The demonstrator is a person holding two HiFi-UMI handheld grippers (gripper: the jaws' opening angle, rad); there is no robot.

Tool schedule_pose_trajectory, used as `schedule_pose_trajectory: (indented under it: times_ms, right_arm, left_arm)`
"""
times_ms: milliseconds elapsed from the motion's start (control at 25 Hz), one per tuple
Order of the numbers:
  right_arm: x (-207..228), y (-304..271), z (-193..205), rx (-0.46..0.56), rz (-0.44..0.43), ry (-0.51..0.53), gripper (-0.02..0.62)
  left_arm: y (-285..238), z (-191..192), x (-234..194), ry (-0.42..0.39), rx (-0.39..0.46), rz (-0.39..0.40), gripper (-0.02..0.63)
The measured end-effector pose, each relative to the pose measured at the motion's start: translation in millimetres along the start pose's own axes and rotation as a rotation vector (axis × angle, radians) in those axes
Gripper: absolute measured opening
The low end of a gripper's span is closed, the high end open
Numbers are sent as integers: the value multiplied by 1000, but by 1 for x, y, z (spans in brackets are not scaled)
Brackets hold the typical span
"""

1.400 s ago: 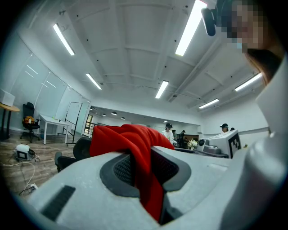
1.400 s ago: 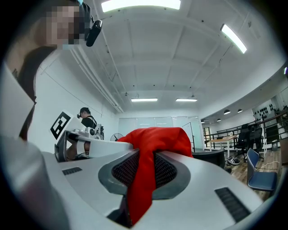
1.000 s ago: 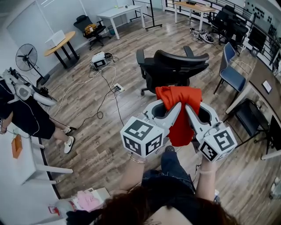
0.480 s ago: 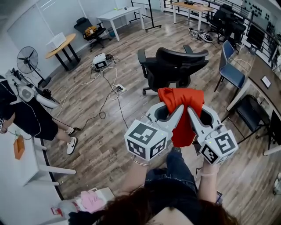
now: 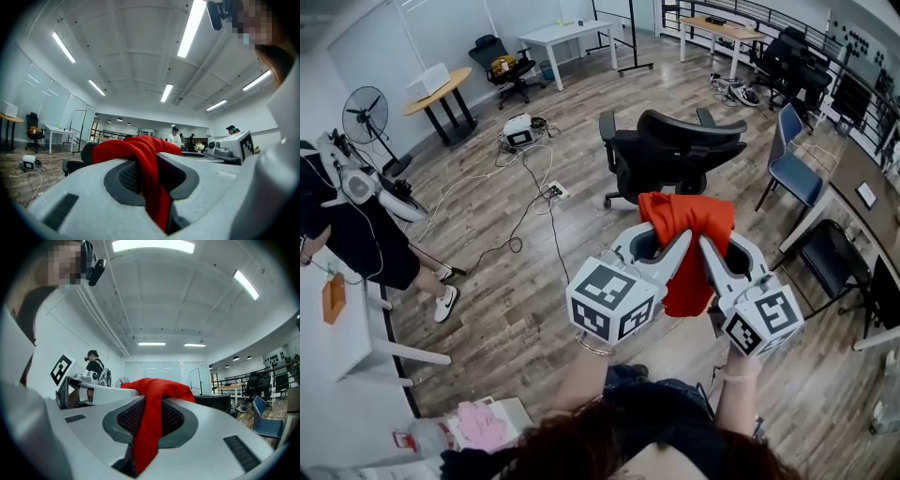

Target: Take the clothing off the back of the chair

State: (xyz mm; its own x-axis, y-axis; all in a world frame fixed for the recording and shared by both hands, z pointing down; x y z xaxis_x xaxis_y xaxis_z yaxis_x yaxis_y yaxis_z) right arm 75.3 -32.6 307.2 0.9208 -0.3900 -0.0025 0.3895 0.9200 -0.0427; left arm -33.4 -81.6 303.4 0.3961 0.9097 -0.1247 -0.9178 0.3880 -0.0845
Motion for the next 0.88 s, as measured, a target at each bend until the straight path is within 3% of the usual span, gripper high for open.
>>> schedule_pose_trajectory:
  times_ms: [880]
  right_arm:
    - [-1, 73, 2, -44, -100, -19, 67]
  left_arm:
    - [9, 10, 80, 32, -25, -90, 75]
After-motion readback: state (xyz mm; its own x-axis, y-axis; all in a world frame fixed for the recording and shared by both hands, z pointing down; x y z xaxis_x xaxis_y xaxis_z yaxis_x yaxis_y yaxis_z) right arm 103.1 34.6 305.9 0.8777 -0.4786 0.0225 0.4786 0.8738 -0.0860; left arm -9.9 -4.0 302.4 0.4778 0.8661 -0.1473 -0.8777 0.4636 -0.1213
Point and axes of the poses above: the fingertips, and each gripper's own axes: y backward along the fingers, x to its right, z out of its underside, the point moved 6 cm from there along y, backward along the fingers, and after that the axes turned 6 degrees about -x, right-handed, at the moved point
